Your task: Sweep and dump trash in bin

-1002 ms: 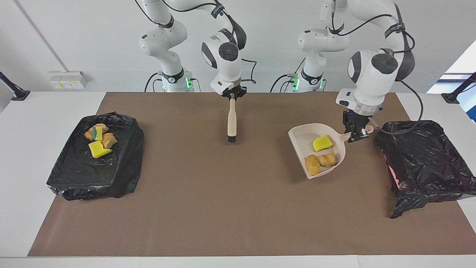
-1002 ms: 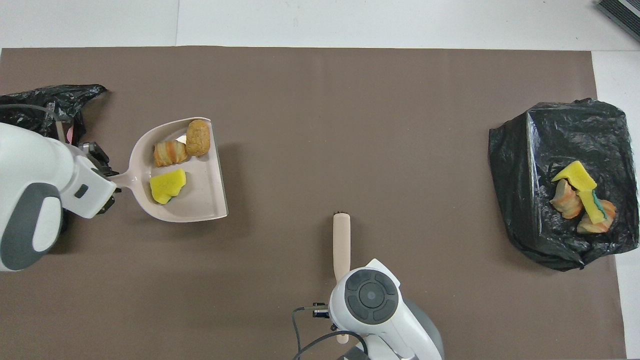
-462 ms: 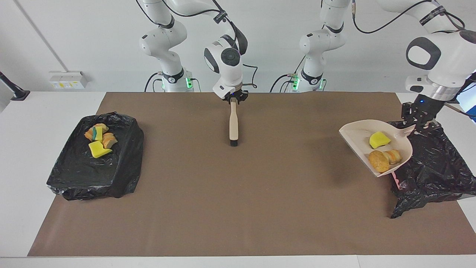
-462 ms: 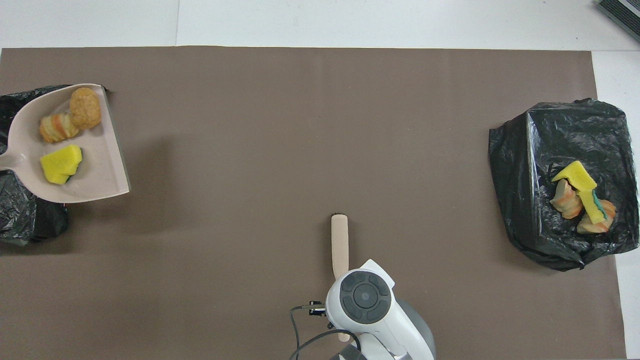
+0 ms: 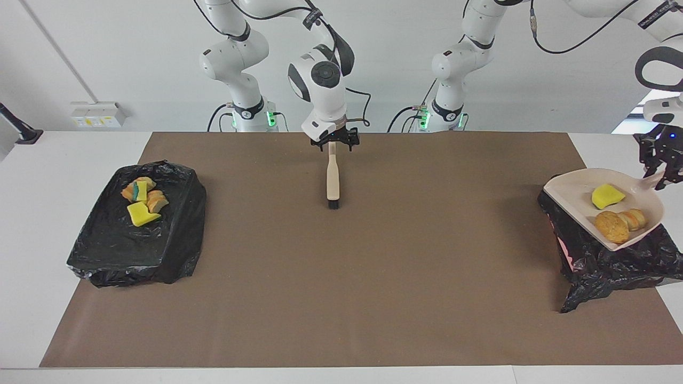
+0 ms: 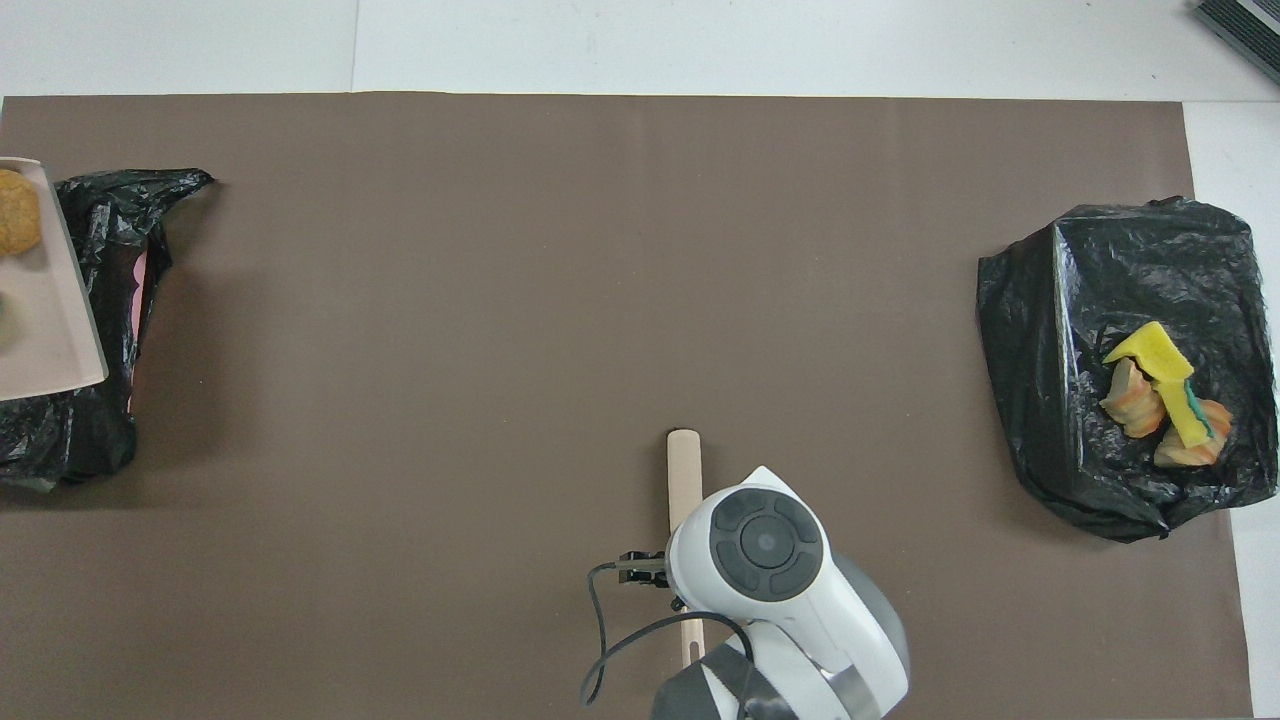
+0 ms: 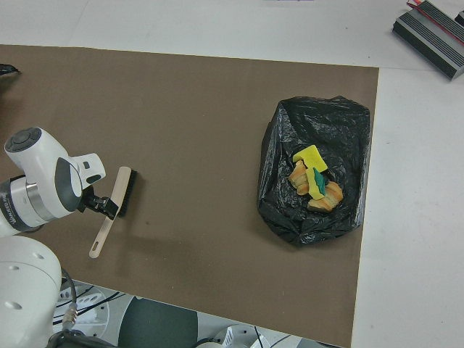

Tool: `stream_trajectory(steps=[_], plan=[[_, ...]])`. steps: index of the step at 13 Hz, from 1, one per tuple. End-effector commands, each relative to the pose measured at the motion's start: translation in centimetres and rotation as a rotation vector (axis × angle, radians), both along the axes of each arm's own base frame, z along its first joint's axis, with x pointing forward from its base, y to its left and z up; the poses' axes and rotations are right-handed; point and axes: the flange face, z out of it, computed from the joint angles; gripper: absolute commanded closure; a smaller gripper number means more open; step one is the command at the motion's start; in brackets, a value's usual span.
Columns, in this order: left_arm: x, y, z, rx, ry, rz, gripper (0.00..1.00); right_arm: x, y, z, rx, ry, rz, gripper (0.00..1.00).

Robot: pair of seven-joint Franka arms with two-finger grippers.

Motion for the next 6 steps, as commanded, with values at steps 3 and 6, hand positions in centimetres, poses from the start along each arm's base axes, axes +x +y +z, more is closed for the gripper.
stream_trajectory(steps=[3, 6], plan=[[1.8, 6.6, -0.7, 0.214, 0.063, -0.048, 1.0, 4.6, -4.8, 5.9, -0.045, -0.048, -0.037, 0.0], [1.7, 7.2, 0.0, 0.396, 0.139, -0.107, 1.0, 8.2, -9.2, 9.9, -0.035, -0.104, -0.076, 0.0]])
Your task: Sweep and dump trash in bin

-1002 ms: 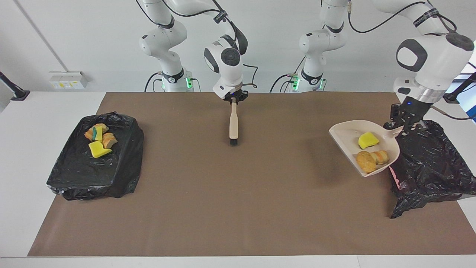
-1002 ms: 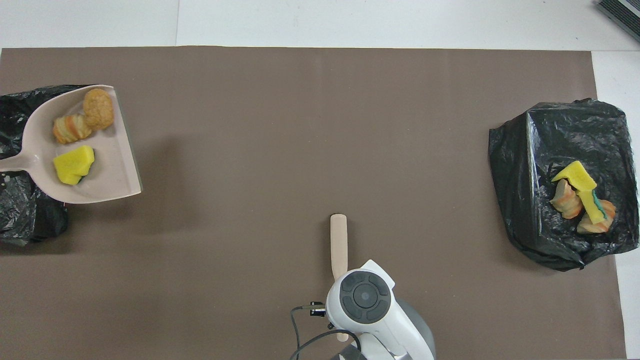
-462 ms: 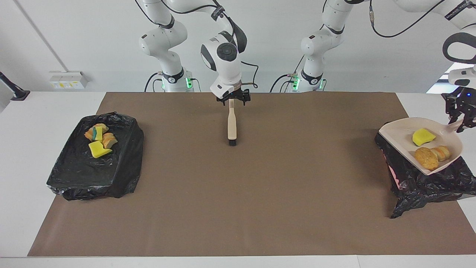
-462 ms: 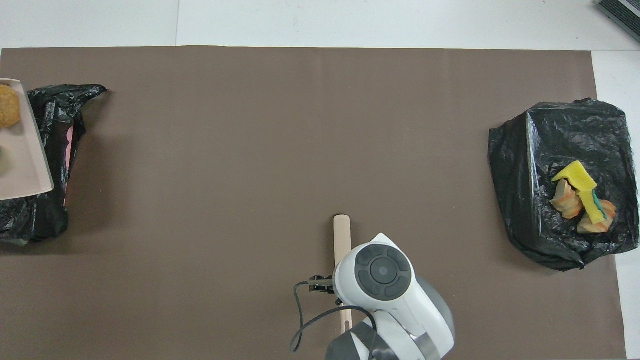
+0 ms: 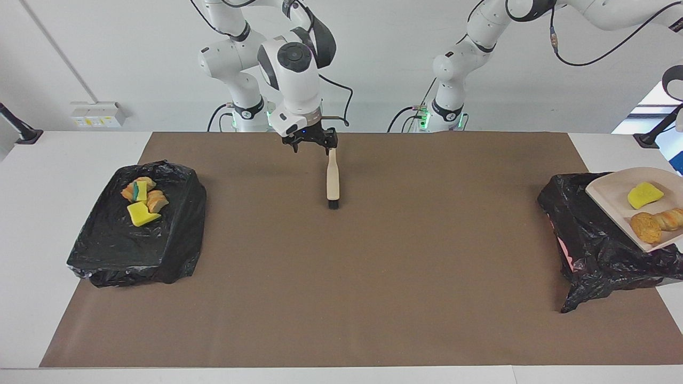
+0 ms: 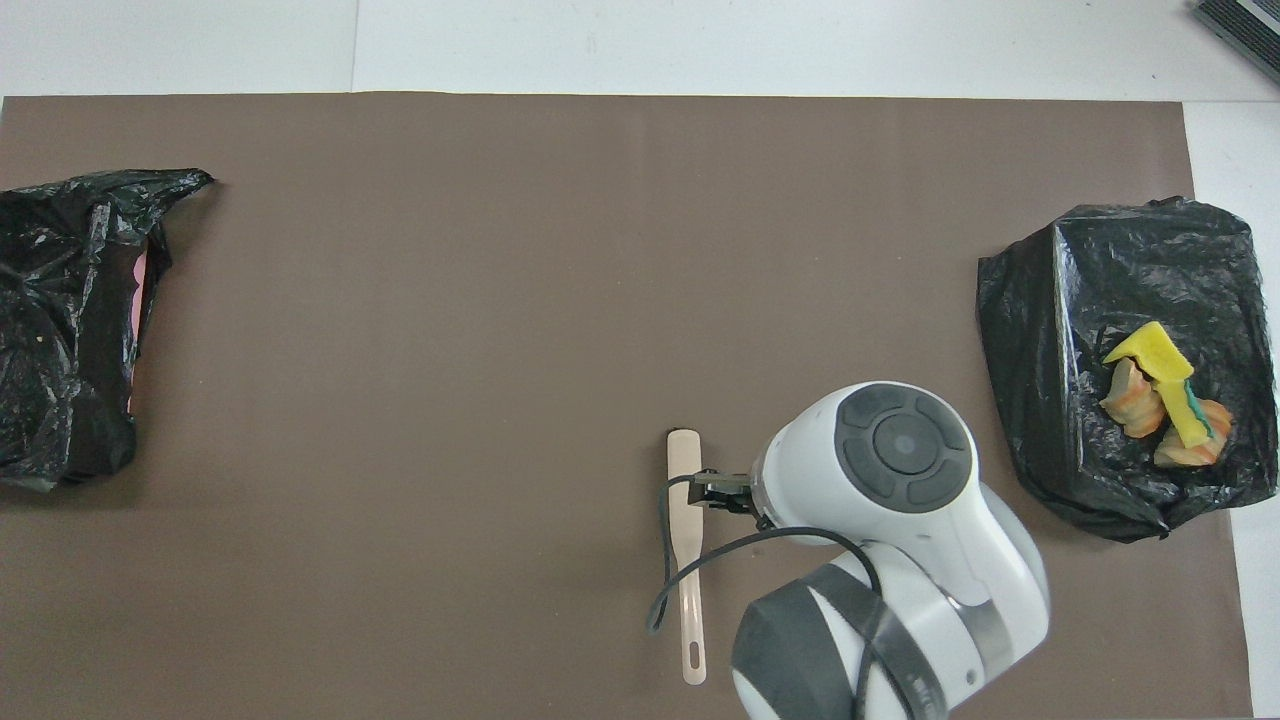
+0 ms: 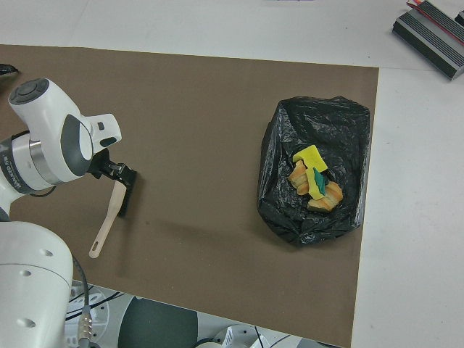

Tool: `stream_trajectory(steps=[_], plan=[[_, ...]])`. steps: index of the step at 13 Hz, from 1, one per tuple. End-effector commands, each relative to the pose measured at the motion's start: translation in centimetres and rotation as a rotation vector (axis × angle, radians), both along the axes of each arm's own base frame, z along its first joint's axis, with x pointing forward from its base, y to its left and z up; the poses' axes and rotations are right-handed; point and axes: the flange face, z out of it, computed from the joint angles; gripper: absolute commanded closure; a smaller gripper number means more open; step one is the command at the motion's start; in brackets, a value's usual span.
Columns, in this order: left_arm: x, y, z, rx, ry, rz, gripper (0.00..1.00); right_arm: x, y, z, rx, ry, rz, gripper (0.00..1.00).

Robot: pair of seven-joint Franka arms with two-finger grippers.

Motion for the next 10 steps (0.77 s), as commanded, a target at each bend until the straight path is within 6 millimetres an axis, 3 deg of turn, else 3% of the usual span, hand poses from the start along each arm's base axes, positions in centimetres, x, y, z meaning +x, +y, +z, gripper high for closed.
stream_trajectory(steps=[1, 5, 8, 10], plan=[[0.3, 0.3, 1.2, 0.144, 0.067, -0.057, 1.0, 3.3, -4.9, 4.0, -0.004, -0.051, -0.008, 0.0], [0.8, -1.1, 1.4, 0.275, 0.183, -0.094, 1.0, 7.2, -13.5, 8.6, -0.034, -0.123, -0.006, 0.0], [1.2, -2.1, 1.7, 0.34, 0.227, -0.094, 1.0, 7.9, -18.3, 11.2, -0.047, -0.133, -0.024, 0.0], [1.5, -2.8, 2.3, 0.402, 0.244, -0.093, 1.0, 7.7, -20.4, 13.2, -0.084, -0.123, 0.015, 0.0]])
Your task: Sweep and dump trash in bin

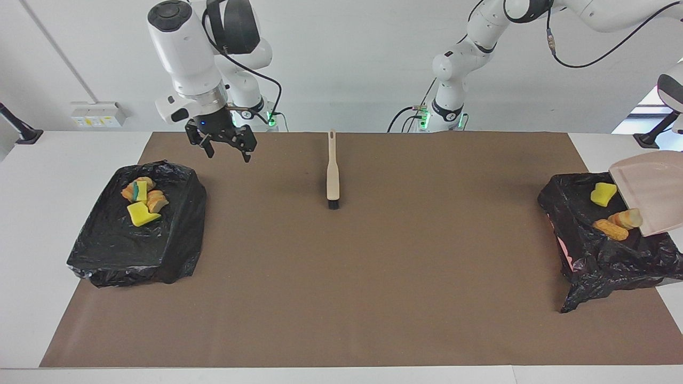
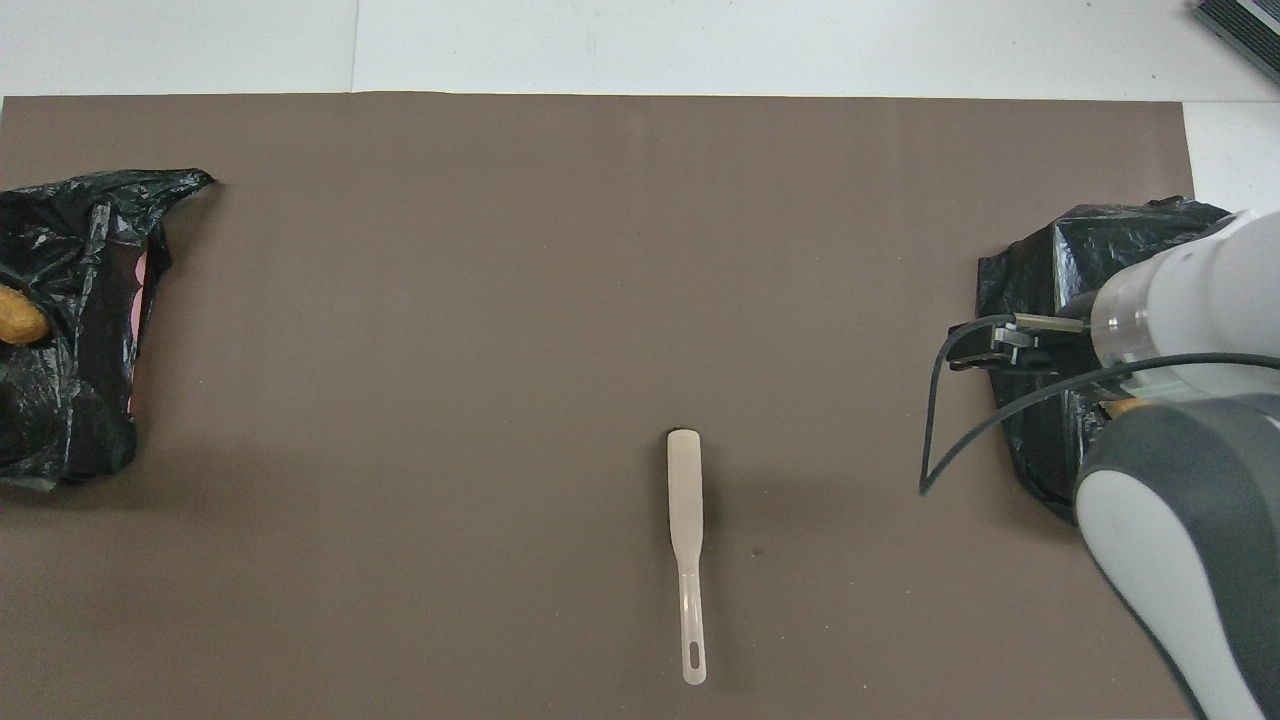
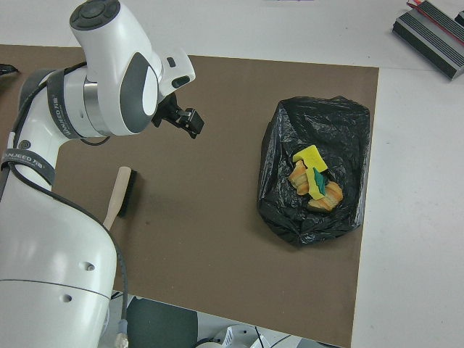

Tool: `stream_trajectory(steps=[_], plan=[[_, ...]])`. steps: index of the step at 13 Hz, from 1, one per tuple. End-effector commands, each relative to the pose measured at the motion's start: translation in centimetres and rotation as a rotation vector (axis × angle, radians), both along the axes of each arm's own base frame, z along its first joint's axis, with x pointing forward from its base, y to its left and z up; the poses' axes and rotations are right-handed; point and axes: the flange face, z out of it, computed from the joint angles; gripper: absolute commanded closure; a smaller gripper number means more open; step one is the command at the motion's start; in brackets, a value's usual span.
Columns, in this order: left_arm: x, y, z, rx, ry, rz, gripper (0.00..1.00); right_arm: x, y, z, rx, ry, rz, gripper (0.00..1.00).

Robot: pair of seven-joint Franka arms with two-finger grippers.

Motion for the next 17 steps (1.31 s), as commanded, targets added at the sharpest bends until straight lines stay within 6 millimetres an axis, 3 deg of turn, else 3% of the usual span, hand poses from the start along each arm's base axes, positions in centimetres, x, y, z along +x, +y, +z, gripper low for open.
stream_trajectory(steps=[1, 4, 7, 10, 14, 17], plan=[[0.4, -1.2, 1.7, 0.074, 0.023, 0.015, 1.0, -0.3, -3.0, 3.6, -0.065, 0.011, 0.039, 0.0], [0.2, -1.7, 3.2, 0.065, -0.001, 0.025, 1.0, -0.7, -5.2, 6.7, -0.051, 0.004, 0.013, 0.0], [0.1, -2.0, 5.7, 0.024, -0.071, 0.038, 1.0, -1.3, -5.9, 8.3, -0.058, -0.006, 0.013, 0.0], [-0.2, -3.0, 5.9, -0.098, -0.165, 0.096, 1.0, -2.2, -6.5, 8.5, -0.033, -0.007, 0.013, 0.0], [0.4, -9.5, 3.5, -0.285, -0.177, 0.228, 1.0, -2.3, -9.2, 8.6, 0.018, -0.006, 0.025, 0.0], [-0.2, -16.9, 1.8, -0.376, -0.215, 0.443, 1.0, -2.4, -9.3, 9.0, 0.01, 0.013, 0.029, 0.0]])
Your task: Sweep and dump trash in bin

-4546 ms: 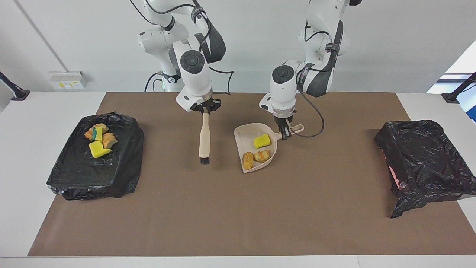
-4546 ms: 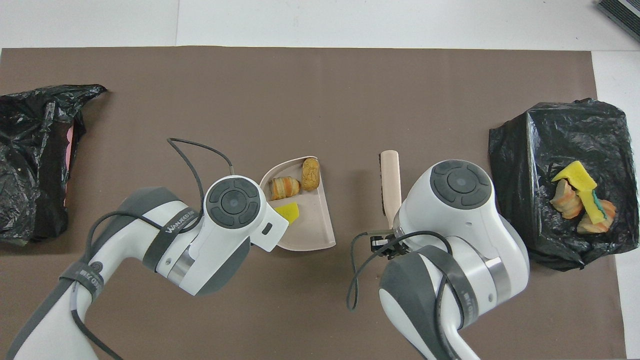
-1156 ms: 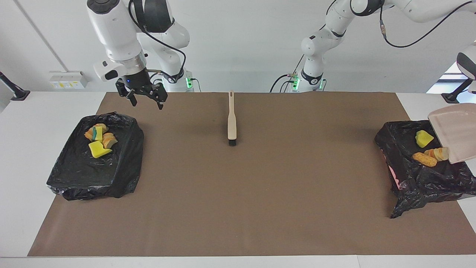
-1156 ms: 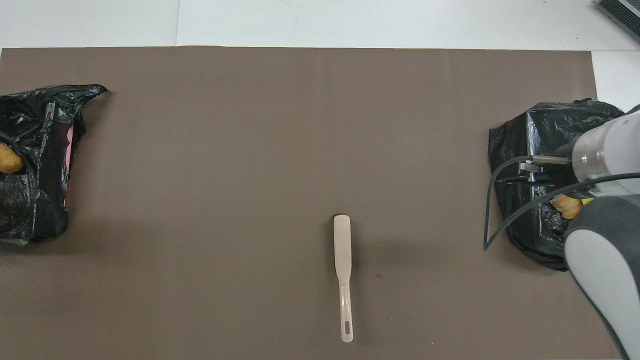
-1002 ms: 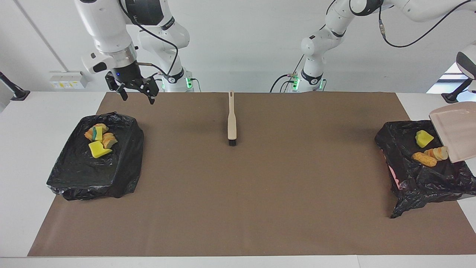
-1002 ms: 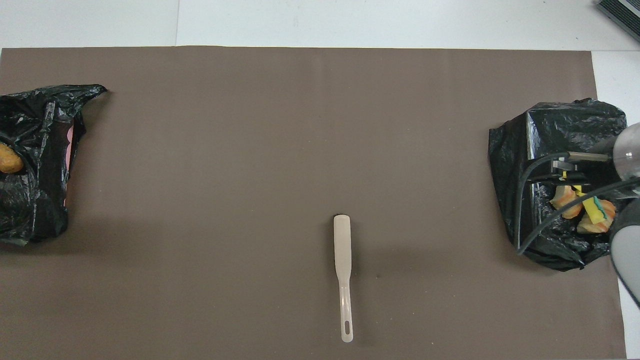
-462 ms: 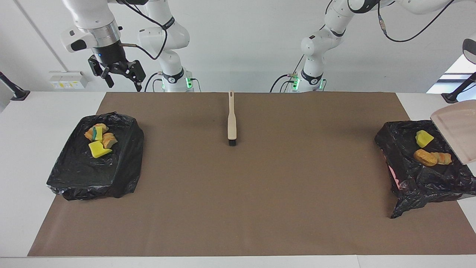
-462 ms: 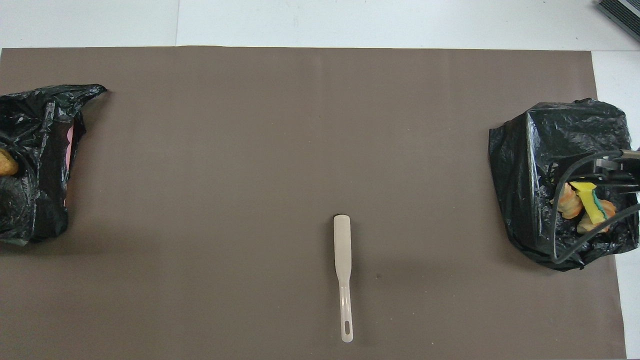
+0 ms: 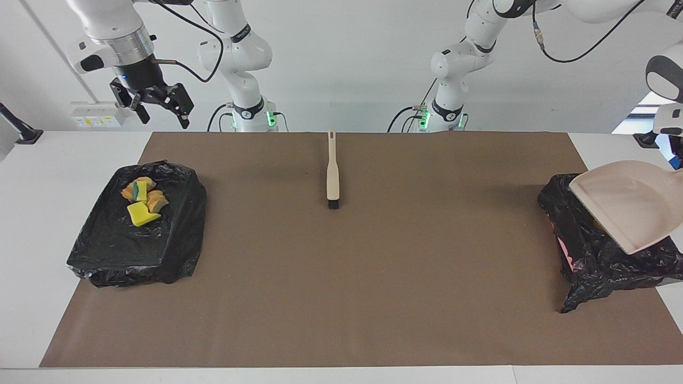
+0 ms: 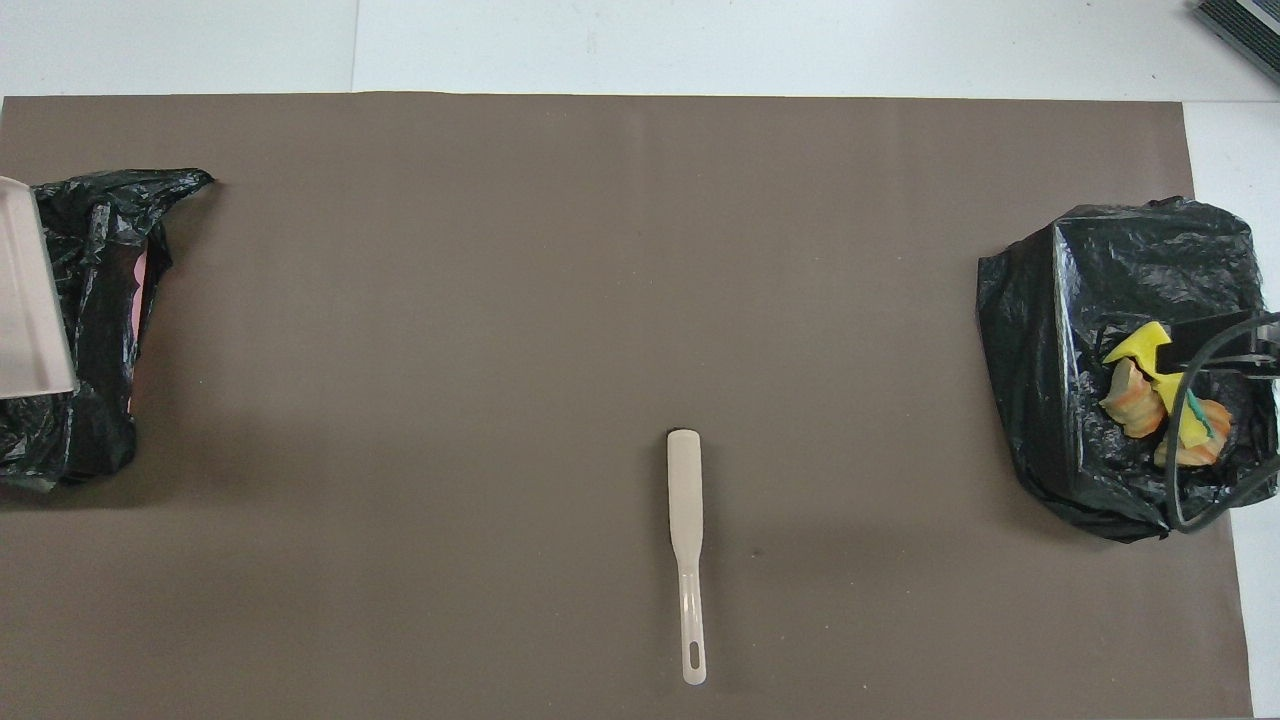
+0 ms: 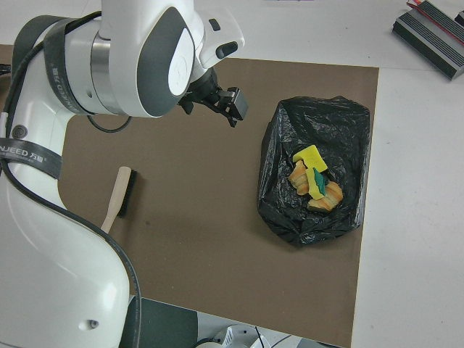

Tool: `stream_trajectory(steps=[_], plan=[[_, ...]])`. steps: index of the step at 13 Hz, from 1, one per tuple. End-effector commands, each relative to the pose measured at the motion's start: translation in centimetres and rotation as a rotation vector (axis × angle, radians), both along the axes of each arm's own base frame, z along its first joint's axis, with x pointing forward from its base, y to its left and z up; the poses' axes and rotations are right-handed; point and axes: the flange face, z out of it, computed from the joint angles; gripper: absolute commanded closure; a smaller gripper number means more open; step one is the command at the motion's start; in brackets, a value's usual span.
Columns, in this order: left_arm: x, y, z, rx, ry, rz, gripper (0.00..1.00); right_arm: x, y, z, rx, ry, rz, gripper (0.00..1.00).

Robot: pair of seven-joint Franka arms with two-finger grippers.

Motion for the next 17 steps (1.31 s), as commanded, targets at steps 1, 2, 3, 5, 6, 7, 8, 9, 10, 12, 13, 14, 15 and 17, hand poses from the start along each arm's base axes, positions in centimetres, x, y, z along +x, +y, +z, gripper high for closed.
stream_trajectory(steps=[1, 2, 3, 5, 6, 7, 8, 9, 10, 12, 13, 14, 15, 17], plan=[[-2.1, -6.5, -1.2, -0.089, -0.024, 0.17, 1.0, -0.4, 0.8, 0.6, 0.021, 0.013, 0.034, 0.0], [-2.3, -9.0, -2.6, -0.117, -0.025, 0.23, 1.0, -0.5, 1.1, 0.5, 0.022, 0.011, 0.037, 0.0], [-2.3, -11.4, -3.6, -0.131, -0.039, 0.279, 1.0, -0.5, 1.4, 0.6, 0.033, 0.009, 0.038, 0.0], [-2.7, -16.6, -5.0, -0.205, -0.068, 0.412, 1.0, -0.6, 0.9, 0.6, 0.031, 0.014, 0.027, 0.0], [-2.8, -19.5, -5.4, -0.222, -0.078, 0.474, 1.0, -0.6, 0.9, 0.6, 0.032, 0.014, 0.027, 0.0], [-2.7, -22.0, -6.2, -0.233, -0.098, 0.531, 1.0, -0.6, 0.9, 0.6, 0.031, 0.014, 0.027, 0.0], [-2.4, -25.3, -6.9, -0.278, -0.12, 0.616, 1.0, -0.6, 1.1, 0.6, 0.034, 0.014, 0.032, 0.0], [-2.0, -27.7, -7.5, -0.319, -0.161, 0.725, 1.0, -0.6, 1.2, 0.6, 0.034, 0.014, 0.034, 0.0], [-1.9, -31.2, -8.6, -0.324, -0.183, 0.786, 1.0, -0.6, 1.2, 0.6, 0.034, 0.014, 0.034, 0.0], [-2.2, -37.1, -10.0, -0.335, -0.228, 0.869, 1.0, -0.6, 1.1, 0.6, 0.034, 0.014, 0.032, 0.0], [-2.5, -40.3, -10.8, -0.354, -0.25, 0.929, 1.0, -0.6, 1.2, 0.6, 0.034, 0.014, 0.034, 0.0], [-2.9, -43.0, -11.5, -0.37, -0.264, 1.001, 1.0, -0.6, 1.2, 0.6, 0.034, 0.014, 0.032, 0.0], [-3.7, -46.2, -12.2, -0.381, -0.271, 1.04, 1.0, -0.6, 1.2, 0.6, 0.034, 0.014, 0.034, 0.0], [-3.5, -51.8, -12.7, -0.418, -0.279, 1.114, 1.0, -0.6, 1.1, 0.6, 0.034, 0.014, 0.031, 0.0]])
